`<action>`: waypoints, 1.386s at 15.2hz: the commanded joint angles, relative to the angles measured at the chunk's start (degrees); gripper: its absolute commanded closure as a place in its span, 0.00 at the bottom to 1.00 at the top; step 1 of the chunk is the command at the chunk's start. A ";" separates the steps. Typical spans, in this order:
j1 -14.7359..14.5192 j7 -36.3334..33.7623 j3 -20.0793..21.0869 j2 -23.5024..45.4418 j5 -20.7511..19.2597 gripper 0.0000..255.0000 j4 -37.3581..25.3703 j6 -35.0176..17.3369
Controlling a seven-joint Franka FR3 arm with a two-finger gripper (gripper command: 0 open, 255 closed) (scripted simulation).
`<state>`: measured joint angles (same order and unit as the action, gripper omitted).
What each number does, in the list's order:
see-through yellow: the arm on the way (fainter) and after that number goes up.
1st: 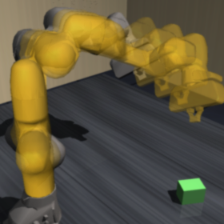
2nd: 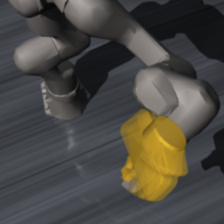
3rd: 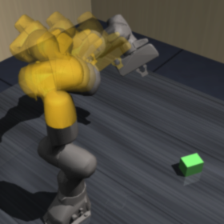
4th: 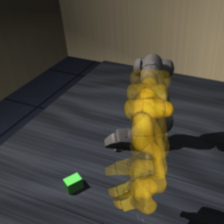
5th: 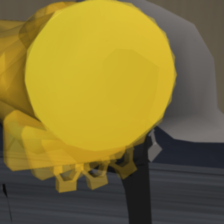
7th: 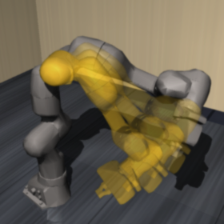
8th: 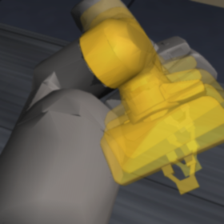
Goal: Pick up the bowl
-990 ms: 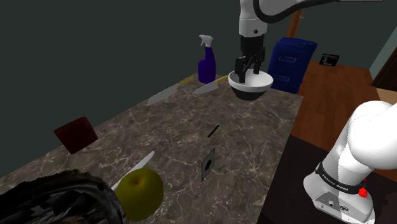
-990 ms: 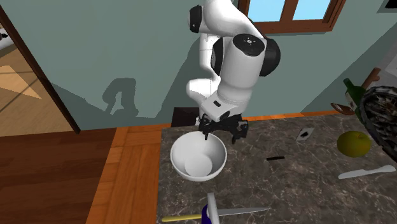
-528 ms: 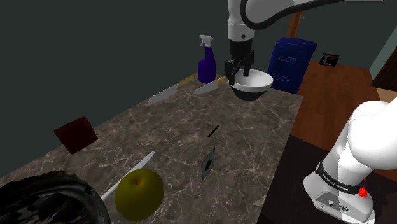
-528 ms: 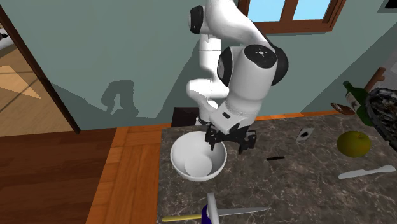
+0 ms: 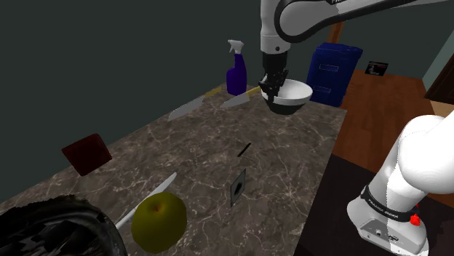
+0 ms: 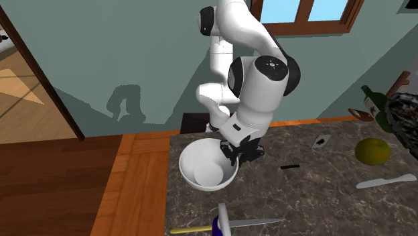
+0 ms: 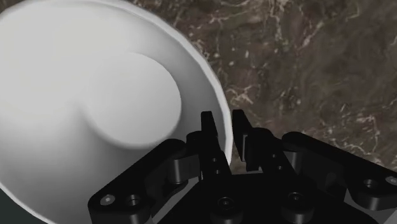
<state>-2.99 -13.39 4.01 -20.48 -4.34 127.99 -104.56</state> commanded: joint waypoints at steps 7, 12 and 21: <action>-0.04 -0.07 0.08 0.07 0.04 1.00 -0.79 0.75; -0.03 0.26 0.06 -0.15 0.11 1.00 -4.44 4.61; 0.02 0.80 0.07 0.22 0.14 1.00 -11.72 11.49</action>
<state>-2.97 -12.64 4.06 -20.31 -4.19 117.18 -93.91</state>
